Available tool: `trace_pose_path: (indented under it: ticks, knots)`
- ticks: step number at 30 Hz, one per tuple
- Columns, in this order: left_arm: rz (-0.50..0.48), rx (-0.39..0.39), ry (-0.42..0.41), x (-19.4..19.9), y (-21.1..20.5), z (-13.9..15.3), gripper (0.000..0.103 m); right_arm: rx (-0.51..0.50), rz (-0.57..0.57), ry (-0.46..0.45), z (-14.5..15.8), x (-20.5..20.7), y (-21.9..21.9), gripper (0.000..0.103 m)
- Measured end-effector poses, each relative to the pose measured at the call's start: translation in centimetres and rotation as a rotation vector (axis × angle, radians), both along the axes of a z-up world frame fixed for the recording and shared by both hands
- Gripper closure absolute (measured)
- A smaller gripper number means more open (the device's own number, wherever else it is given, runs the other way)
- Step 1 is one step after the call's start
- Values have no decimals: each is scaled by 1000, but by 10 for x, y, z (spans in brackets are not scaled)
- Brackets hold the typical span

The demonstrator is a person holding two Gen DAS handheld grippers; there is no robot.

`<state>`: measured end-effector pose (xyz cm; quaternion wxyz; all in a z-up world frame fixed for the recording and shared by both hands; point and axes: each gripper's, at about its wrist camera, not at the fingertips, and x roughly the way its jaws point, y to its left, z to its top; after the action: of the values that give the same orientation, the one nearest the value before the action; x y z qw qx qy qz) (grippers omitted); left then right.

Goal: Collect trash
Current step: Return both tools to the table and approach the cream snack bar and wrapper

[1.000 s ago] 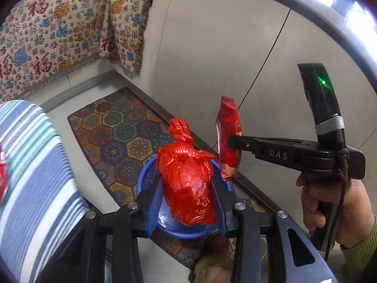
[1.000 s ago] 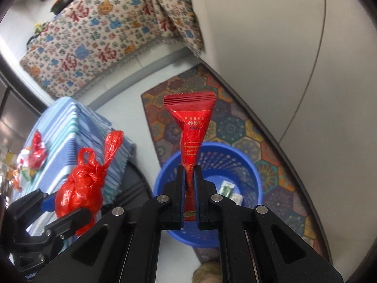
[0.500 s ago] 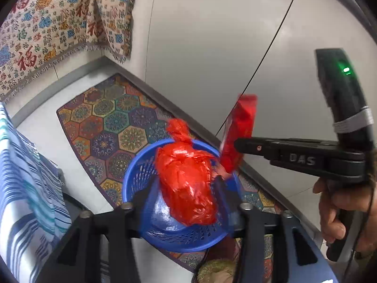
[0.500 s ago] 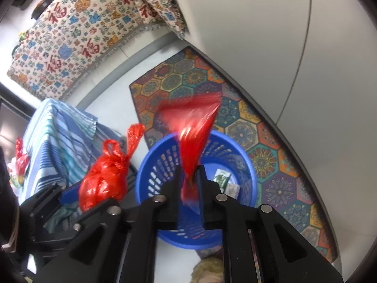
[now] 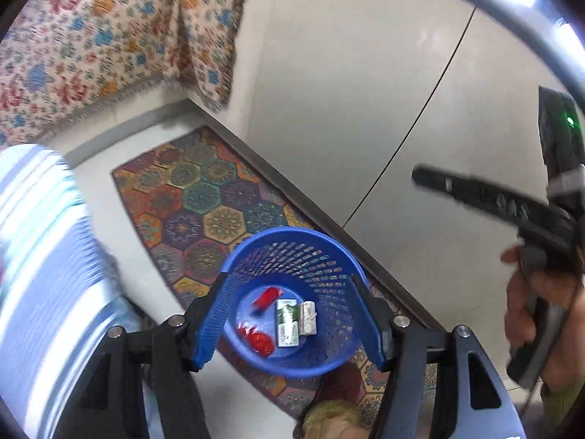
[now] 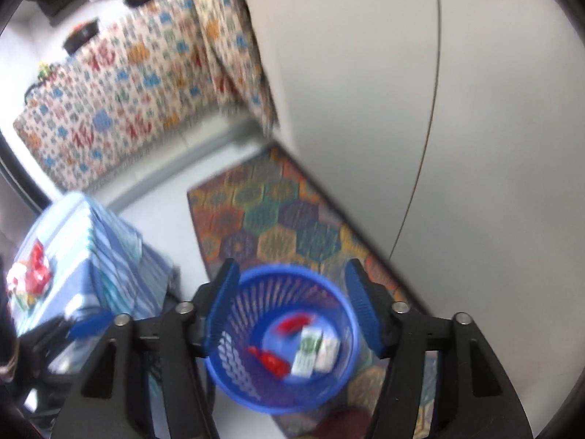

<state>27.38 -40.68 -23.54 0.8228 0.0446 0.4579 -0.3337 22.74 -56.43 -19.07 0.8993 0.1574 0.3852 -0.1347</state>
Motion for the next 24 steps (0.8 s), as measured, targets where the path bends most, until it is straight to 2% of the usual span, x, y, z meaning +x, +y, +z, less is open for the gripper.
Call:
trace_pose_path:
  ticks: [5,9,12,17,20,23,24]
  knots:
    - [66,11,-26,-45,75,32,37,-81,28,-141,43,-15,49,26]
    - [155,73,-28,-72,143,32,35,-74,178,-173,56,-14,121,20]
    - [244,139,-31,-88,200,25,35,-48,330,-145,50,-8,184,20]
    - [408,221,-14,-102,287,9,35,37,558,-4,15,3,286,20]
    - [481,243,-32,-106,321,7,34,6,623,58,-6,11,325,20]
    - [516,233,-39,-111,342,7,33,-28,657,130,-27,23,347,18]
    - [523,236,-47,-112,346,7,28,-69,653,114,-28,25,353,17]
